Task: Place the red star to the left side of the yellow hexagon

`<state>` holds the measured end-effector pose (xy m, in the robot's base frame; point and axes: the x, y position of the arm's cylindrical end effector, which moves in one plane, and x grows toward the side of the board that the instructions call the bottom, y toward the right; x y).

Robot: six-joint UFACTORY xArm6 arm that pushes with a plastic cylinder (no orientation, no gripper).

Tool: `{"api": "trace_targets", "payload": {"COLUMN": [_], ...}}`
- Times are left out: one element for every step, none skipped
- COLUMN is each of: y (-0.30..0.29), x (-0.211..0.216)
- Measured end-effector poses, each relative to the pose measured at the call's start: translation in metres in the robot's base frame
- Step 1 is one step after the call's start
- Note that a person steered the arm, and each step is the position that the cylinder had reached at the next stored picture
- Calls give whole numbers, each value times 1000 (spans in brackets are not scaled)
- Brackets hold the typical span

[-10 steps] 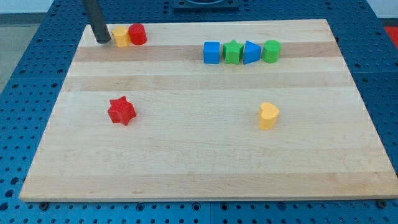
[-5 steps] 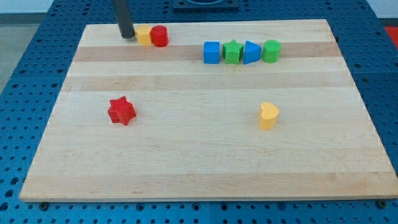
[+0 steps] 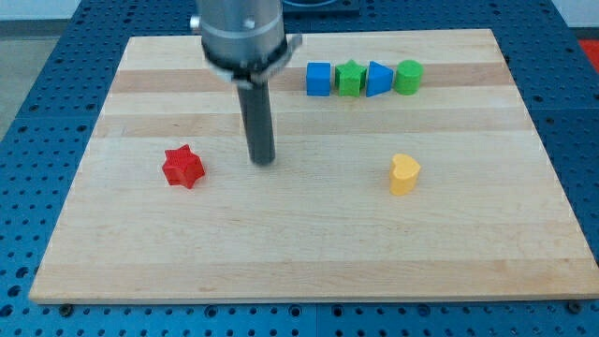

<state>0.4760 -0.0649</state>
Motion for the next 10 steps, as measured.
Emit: {"api": "trace_targets", "payload": {"y": [-39,-90,-116,-124,-132,-139,-141,-141,-141,-141], "x": [14,14,6,-13,-31,-51,-77,-110,-145,-176]}}
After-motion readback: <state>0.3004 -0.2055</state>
